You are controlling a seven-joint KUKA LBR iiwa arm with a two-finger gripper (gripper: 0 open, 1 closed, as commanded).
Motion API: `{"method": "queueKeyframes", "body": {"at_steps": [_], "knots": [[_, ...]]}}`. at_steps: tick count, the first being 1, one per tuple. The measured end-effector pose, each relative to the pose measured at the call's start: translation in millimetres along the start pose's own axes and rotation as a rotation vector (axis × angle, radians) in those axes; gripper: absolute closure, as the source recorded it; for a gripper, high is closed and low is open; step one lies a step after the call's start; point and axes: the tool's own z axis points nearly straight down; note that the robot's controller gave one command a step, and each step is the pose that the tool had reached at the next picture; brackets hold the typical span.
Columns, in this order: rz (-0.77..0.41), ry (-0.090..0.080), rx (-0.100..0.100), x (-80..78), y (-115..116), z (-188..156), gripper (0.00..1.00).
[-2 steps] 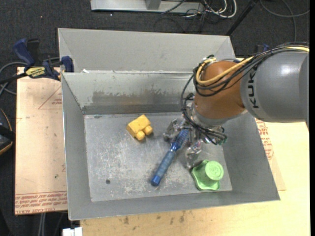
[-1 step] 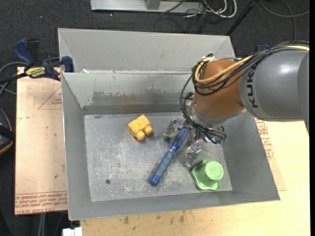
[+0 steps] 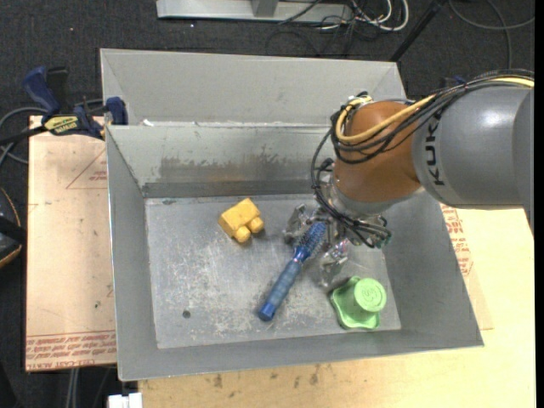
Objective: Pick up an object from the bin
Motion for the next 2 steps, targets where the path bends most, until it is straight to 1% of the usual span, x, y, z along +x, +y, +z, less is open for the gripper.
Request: {"method": "queueKeyframes", "body": {"at_steps": [1,2], "knots": [[0.002,0.0,0.0,-1.2,0.1,-0.9,0.0],[0.003,-0.005,0.001,-2.8,-0.1,-2.6,1.0]]}}
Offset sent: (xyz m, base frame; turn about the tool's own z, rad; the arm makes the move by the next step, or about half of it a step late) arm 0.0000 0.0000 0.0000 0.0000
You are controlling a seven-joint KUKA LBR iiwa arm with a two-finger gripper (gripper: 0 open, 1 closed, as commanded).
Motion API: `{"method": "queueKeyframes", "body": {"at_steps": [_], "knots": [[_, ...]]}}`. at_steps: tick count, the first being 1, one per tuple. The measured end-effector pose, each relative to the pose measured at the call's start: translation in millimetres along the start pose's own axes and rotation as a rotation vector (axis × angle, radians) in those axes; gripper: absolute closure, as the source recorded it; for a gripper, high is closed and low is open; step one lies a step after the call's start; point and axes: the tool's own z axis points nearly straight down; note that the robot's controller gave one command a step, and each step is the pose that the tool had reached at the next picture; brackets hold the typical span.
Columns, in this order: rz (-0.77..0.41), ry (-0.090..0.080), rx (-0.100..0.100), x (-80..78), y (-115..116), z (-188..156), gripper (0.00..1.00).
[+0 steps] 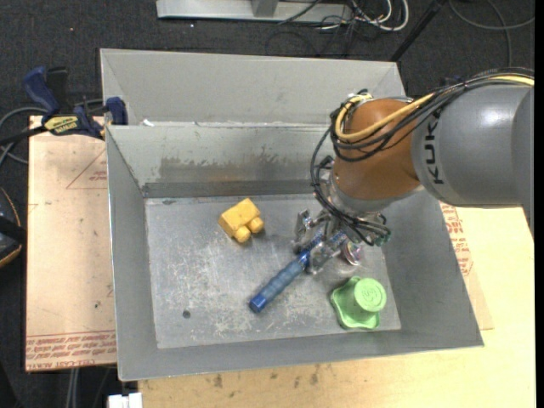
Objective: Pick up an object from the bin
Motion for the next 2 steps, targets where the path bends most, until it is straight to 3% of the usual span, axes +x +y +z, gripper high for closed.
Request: {"method": "queueKeyframes", "body": {"at_steps": [1,2], "knots": [[0.002,0.003,0.0,-1.7,0,-35,1.0],[0.004,0.0,0.003,-4.4,0,-105,1.0]]}}
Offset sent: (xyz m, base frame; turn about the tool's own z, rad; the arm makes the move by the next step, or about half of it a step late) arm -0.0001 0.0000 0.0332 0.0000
